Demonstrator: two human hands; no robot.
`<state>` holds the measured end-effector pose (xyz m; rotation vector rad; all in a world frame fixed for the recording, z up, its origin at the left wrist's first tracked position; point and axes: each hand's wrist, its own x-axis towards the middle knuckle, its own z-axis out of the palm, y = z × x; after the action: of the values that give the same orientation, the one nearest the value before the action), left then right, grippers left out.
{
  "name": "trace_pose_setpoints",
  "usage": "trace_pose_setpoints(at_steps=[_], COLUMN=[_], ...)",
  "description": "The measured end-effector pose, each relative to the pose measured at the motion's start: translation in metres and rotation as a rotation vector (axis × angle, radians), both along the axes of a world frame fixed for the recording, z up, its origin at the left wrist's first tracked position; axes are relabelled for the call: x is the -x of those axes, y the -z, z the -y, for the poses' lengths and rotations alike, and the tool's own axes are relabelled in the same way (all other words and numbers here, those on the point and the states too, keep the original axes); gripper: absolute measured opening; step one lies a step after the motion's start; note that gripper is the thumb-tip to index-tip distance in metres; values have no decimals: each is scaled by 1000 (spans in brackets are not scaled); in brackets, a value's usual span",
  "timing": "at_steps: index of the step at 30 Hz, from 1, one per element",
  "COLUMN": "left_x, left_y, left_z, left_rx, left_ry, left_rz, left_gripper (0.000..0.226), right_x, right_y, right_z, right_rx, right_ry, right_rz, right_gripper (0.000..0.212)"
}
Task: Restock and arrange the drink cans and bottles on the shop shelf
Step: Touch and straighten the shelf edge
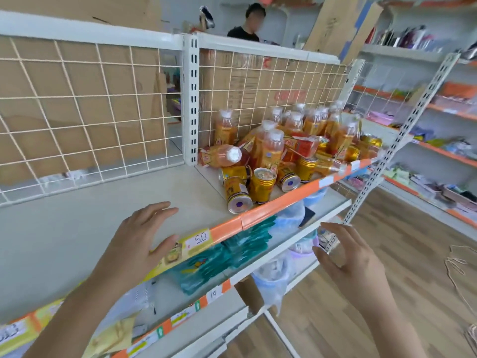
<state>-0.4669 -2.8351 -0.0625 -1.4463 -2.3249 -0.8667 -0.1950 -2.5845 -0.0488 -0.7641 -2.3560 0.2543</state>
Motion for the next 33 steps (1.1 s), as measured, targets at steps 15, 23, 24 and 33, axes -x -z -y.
trace_pose_setpoints(at_steps=[15,23,24,33], left_x=[84,89,88,45], left_y=[9,23,25,38], left_z=[-115,-128,-129,-170], left_rx=[79,126,122,45], left_ry=[-49,-207,-231,-444], left_rz=[-29,-23,-22,48], left_gripper=[55,56,59,71], right_x=[63,97,104,163], right_y=[6,19,20,24], right_z=[-126,-192,-202,-277], right_rx=[-10,22,15,64], right_ry=[93,-34,-57,-421], right_rz=[43,68,85,106], right_gripper=[40,45,43,38])
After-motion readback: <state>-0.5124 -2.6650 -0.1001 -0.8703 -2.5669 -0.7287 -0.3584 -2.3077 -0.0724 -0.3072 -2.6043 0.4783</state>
